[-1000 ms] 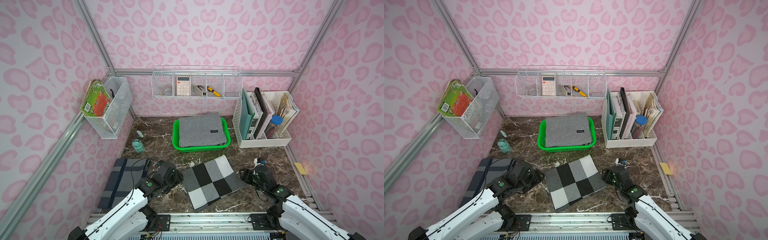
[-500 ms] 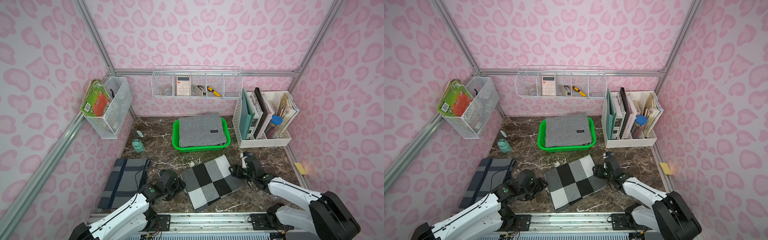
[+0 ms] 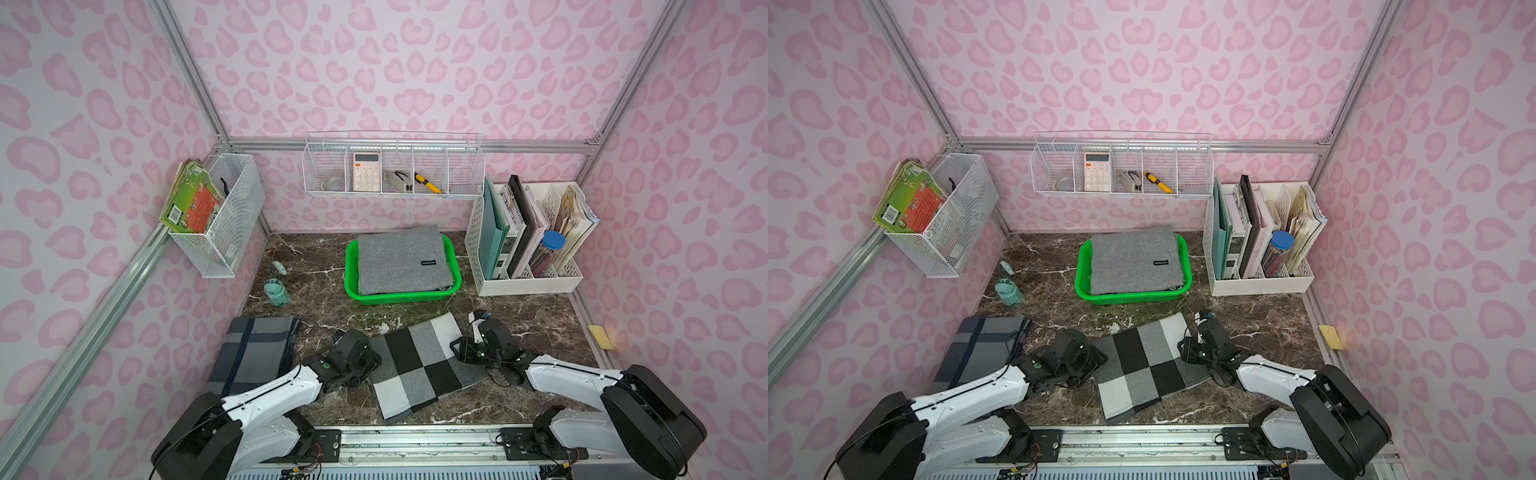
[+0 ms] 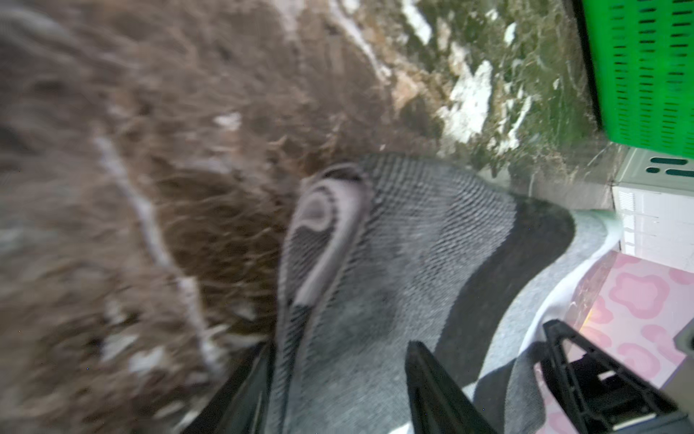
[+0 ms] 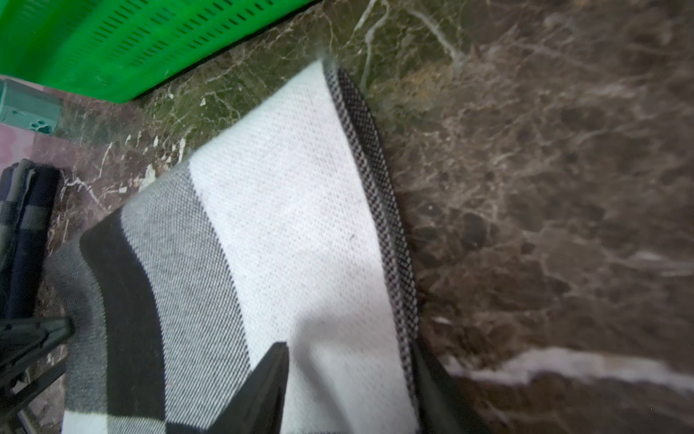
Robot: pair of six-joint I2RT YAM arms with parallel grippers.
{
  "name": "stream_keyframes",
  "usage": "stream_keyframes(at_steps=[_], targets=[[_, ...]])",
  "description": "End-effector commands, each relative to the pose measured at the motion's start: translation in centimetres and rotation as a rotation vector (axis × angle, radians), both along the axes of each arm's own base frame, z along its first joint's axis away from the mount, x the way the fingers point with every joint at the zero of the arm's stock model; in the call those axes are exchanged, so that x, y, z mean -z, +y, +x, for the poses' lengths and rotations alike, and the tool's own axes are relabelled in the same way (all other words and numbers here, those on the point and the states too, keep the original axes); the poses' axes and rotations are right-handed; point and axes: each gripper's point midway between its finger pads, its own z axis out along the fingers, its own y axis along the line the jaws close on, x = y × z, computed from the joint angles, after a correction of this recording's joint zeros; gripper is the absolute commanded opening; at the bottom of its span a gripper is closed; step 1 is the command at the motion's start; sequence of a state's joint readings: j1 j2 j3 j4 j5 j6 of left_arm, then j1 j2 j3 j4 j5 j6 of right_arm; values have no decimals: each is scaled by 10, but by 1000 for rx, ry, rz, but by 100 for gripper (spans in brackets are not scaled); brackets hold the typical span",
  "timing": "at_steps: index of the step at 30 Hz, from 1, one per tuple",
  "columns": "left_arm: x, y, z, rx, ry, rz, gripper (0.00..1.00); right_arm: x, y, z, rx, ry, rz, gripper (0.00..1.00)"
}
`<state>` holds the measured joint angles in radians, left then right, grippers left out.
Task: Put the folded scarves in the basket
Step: Move the scarf to the center of the board.
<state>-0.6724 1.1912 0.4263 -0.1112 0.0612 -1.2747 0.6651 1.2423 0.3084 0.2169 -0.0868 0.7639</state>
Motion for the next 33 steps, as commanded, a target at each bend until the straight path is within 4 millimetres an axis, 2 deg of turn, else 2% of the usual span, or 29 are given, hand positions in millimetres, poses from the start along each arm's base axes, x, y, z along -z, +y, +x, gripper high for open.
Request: stream_keyframes(at_steps=[1,4,6,10,13,16,18,22,25,29,33], targets=[[13,2,3,14,29,62,60,27,-14,-38,58,132,-44,58],[13,5,17,-14,5,69,60,30,-13,-56,50,152,-50,61],[8,10,27,-24,-12,76,60,28,-17,-60,60,148,-72,63],[-5,18,41,-9,-33,91,62,12,-25,-50,91,77,-87,70],[-13,26,43,20,-42,122,63,-5,-25,-36,106,-5,-66,74],[-19,33,37,77,-41,178,64,-19,-25,-21,103,-45,-38,75],[-23,29,32,128,-38,166,64,-22,-27,-10,106,-52,-32,75],[-22,27,16,178,-8,141,63,-18,-20,9,77,-25,-48,74],[-16,34,2,162,15,138,62,-15,-4,18,18,19,-68,71],[-12,37,-14,155,14,109,59,-9,17,18,-40,42,-55,68],[-9,43,-23,131,8,110,59,3,16,14,-36,72,-69,68]])
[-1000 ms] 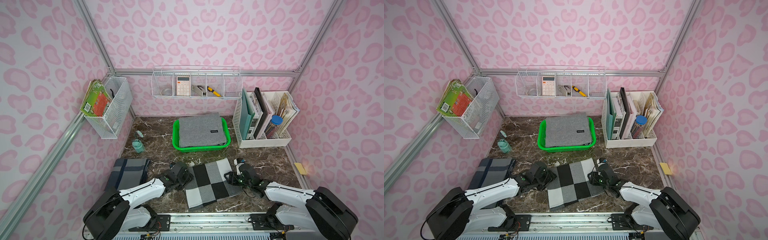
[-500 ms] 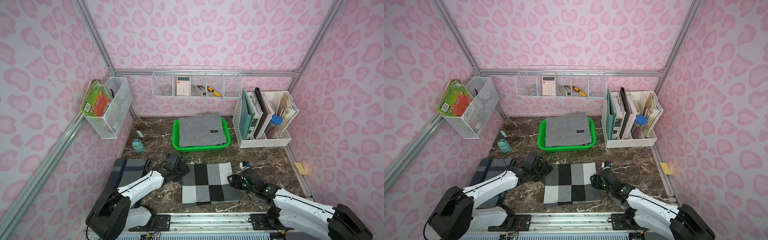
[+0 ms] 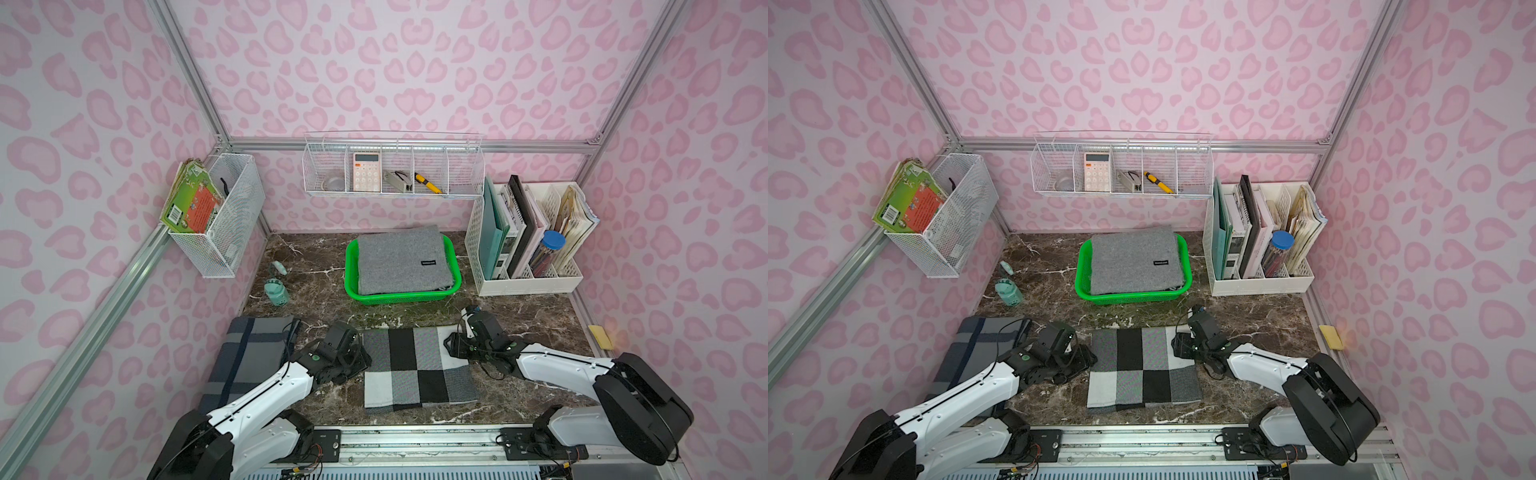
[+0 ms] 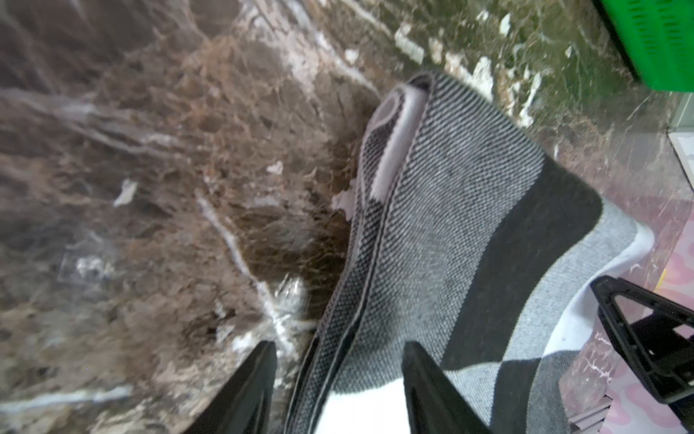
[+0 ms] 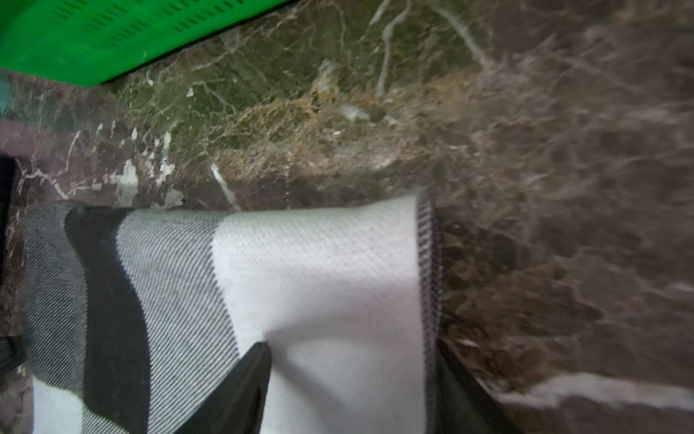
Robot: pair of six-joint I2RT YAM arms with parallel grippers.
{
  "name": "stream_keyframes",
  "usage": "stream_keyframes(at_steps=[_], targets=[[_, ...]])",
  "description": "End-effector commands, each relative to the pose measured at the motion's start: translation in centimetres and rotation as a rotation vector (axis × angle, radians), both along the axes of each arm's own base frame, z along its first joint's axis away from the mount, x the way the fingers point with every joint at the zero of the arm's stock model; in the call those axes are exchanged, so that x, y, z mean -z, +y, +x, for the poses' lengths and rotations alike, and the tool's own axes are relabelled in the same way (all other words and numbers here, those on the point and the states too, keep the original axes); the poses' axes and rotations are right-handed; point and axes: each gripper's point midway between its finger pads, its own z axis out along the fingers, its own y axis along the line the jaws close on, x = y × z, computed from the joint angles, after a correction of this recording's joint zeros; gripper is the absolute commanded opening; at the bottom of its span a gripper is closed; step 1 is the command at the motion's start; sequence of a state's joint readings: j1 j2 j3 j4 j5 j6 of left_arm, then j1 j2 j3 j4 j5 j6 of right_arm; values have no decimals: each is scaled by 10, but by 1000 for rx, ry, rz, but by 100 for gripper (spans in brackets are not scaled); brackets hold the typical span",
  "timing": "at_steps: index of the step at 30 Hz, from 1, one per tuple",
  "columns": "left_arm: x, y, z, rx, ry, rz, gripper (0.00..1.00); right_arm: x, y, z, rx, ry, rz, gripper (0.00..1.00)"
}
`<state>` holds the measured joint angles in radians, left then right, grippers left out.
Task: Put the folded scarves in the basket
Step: Pick up the scarf at the center of the board.
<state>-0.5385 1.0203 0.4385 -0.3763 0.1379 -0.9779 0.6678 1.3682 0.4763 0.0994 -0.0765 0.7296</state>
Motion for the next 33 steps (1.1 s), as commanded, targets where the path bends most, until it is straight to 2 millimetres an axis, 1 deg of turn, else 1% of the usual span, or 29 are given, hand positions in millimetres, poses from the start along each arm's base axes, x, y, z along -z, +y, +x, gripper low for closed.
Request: stream_keyframes(at_steps=[1,6,9,13,16,17,18,19,20,21,22,23,25,27,29,33], targets=[[5,5,-7,-37,18,3,60,9,2,-7,-19,41,0,68],[13,-1,-9,-47,32,-33,59,17,1,-14,-23,61,-26,68],[17,-5,-6,-39,43,-31,56,18,4,-17,-25,66,-16,61],[24,-17,-1,-28,64,-64,52,16,15,-20,-54,63,9,48],[29,-20,1,-32,82,-59,43,12,24,-20,-74,53,17,34],[29,-21,3,-33,82,-60,39,10,28,-20,-85,46,27,28],[28,-24,4,-24,76,-69,27,7,31,-21,-98,38,40,20],[25,-29,7,-6,57,-93,13,4,35,-21,-113,27,52,11],[20,-35,10,12,39,-121,7,1,38,-21,-126,15,65,4],[15,-40,12,31,21,-140,3,-2,41,-21,-133,4,74,0],[10,-43,15,44,4,-149,0,-7,43,-21,-143,-11,83,0],[5,-42,17,48,-9,-141,0,-12,44,-21,-148,-30,88,0],[-1,-34,18,33,-31,-101,0,-25,45,-18,-144,-84,103,0],[-11,-26,17,33,-72,-59,0,-43,46,-18,-148,-154,148,0],[-26,-20,18,29,-137,-40,0,-64,47,-17,-151,-232,206,0],[-56,-11,19,31,-277,-51,0,-99,51,-15,-167,-341,273,0]])
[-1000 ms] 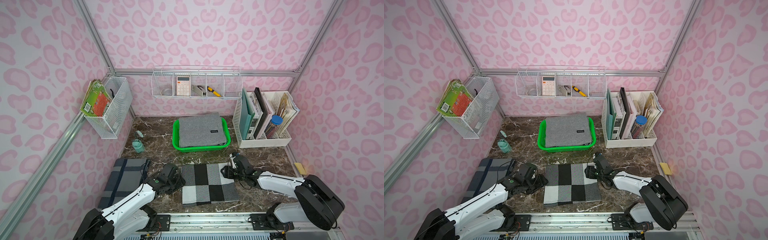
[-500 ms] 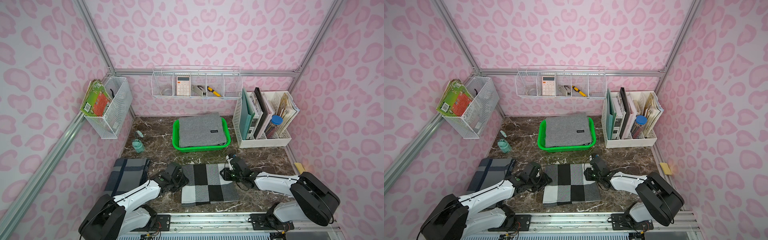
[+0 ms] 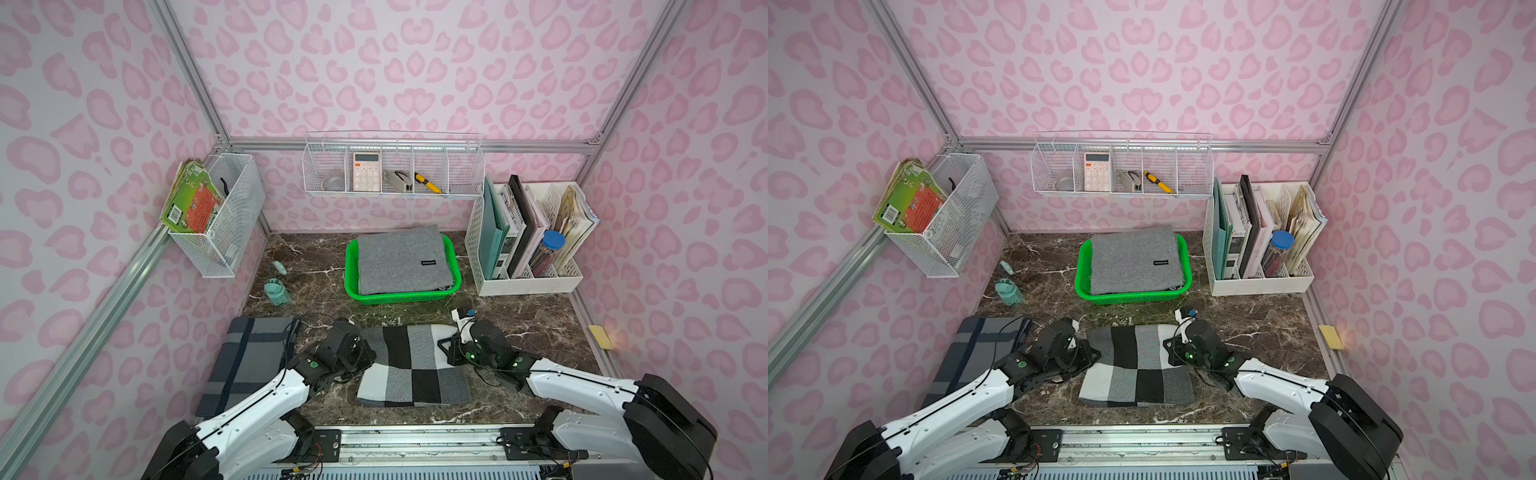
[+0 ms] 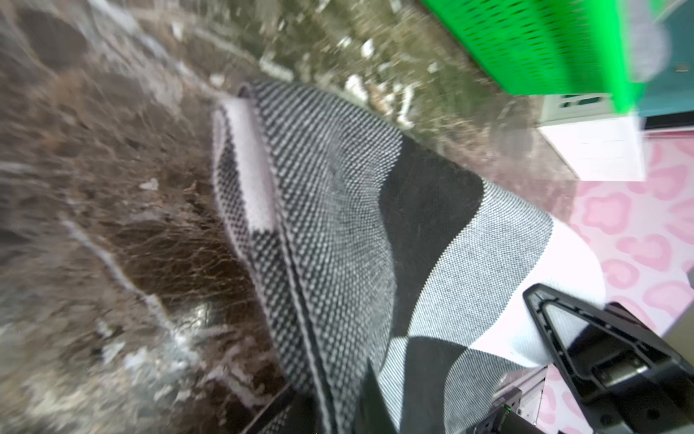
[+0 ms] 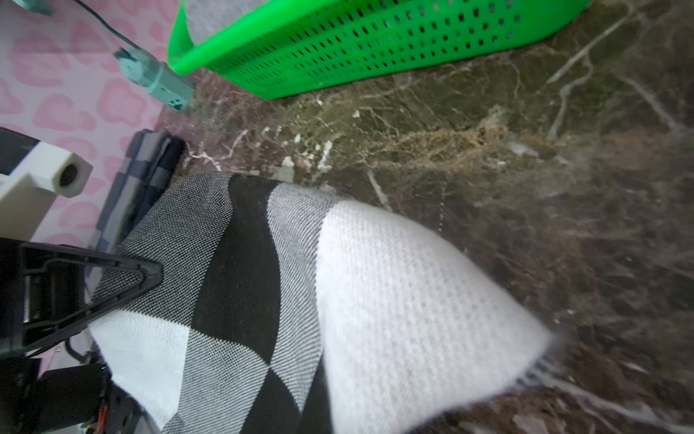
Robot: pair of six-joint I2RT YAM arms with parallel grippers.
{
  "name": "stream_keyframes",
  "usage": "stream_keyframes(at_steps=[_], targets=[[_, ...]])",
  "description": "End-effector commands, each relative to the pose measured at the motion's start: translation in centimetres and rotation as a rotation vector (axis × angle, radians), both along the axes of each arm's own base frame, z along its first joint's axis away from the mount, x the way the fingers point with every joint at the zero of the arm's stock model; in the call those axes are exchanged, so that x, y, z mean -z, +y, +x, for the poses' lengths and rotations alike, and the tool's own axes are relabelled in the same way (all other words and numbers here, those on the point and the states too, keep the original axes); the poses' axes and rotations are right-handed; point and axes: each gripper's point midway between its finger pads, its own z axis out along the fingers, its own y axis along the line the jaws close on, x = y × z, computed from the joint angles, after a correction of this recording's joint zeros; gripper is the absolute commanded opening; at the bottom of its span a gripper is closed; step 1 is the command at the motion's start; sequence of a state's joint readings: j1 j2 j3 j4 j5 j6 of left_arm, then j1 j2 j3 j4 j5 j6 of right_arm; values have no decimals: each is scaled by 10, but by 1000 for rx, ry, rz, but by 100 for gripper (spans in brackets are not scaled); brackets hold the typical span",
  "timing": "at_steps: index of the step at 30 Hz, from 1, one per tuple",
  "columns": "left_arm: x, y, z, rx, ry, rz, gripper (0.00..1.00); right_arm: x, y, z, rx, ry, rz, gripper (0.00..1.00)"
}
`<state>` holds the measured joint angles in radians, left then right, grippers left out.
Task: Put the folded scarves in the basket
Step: Pick up the scarf at the center of the board, then place the scarf in the basket.
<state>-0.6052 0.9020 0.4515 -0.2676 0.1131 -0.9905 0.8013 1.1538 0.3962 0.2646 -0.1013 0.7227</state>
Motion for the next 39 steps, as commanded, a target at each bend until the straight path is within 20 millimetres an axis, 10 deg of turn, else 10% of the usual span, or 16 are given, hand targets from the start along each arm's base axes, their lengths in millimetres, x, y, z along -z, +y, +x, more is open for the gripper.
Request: stream_keyframes(at_steps=[1,11,24,39], targets=[[-14,18,3,-23,-109,64,0,-39,9,12,-11,-140,80,0],[-65,49,32,-100,-340,253,0,-97,19,63,85,-309,2,0],[-127,41,144,-86,-442,257,0,-143,17,170,204,-375,-110,0],[-141,41,243,-76,-401,242,0,-161,11,267,250,-408,-218,0]])
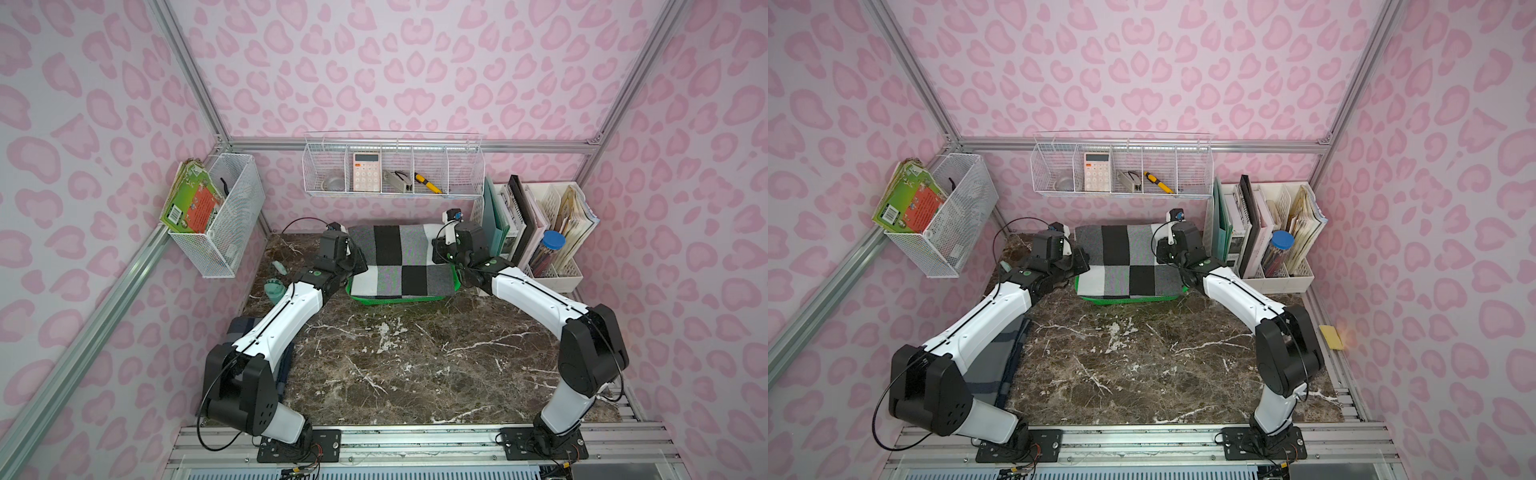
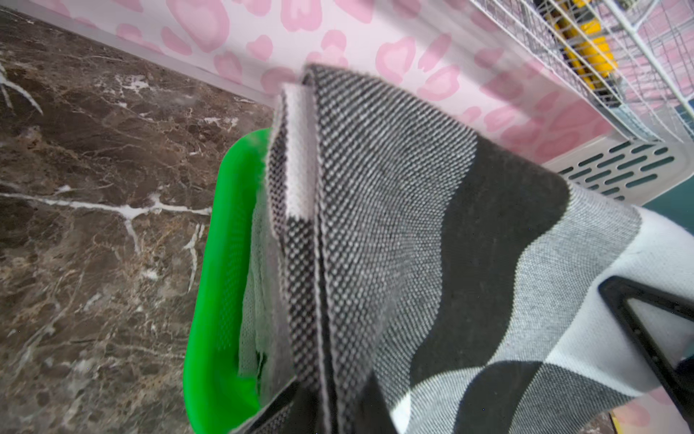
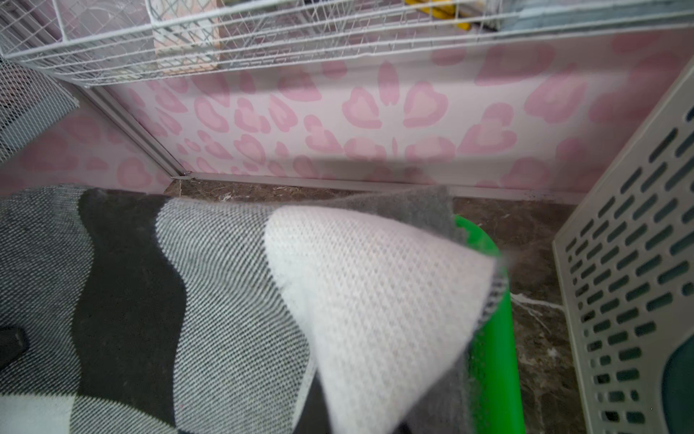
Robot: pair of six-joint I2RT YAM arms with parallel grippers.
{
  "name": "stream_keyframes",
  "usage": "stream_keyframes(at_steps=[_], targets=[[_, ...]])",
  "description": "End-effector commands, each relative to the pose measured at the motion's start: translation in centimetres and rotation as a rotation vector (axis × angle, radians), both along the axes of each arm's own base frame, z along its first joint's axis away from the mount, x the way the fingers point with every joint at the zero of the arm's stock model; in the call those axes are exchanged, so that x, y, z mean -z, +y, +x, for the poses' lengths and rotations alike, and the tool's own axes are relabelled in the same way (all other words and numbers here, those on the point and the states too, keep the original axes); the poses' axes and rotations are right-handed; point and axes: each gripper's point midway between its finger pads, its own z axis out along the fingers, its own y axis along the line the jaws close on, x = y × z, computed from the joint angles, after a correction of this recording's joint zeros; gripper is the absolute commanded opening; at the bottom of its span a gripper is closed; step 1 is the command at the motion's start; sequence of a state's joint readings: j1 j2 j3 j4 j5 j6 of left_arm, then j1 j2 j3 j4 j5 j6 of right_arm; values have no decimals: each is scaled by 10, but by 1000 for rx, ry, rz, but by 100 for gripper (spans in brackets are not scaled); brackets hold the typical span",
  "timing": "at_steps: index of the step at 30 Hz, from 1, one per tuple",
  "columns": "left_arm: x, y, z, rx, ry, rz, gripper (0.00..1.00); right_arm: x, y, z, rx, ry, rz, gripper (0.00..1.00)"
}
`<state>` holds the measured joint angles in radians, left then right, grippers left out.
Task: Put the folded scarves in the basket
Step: Place the scarf in the basket.
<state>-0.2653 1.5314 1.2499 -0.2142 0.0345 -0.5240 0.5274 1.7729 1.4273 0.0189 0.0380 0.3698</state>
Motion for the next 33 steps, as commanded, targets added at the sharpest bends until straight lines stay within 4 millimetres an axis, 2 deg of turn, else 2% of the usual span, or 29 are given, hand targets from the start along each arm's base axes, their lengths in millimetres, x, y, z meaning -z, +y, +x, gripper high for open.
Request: stream_keyframes(at_steps=[1,9,12,13,14,16,18,24,30,31,33], targets=[[0,-2,11,25,5,-27,0,-9,-6,16,33,-34,-36,0],[14,9,31,9,60,-32,1,2,-6,33,39,-11,-52,1],[17,3,31,38,68,-51,17,3,-6,37,44,-6,-53,9],[15,2,32,48,61,-52,33,3,-5,39,45,-3,-55,19],[13,3,31,48,57,-48,51,3,-5,40,48,0,-60,34],[4,5,29,41,41,-38,64,0,-5,42,50,5,-72,61],[-6,8,25,33,23,-37,71,-3,-5,43,50,10,-78,70],[-29,5,4,67,-10,-73,73,-14,-9,23,38,-6,-44,71],[-23,1,-32,82,53,-147,71,-31,-21,-18,22,-49,0,70],[-21,1,-39,84,63,-153,70,-24,-25,-28,19,-41,3,70],[-15,3,-53,78,90,-153,70,-25,-33,-46,18,-52,23,70]])
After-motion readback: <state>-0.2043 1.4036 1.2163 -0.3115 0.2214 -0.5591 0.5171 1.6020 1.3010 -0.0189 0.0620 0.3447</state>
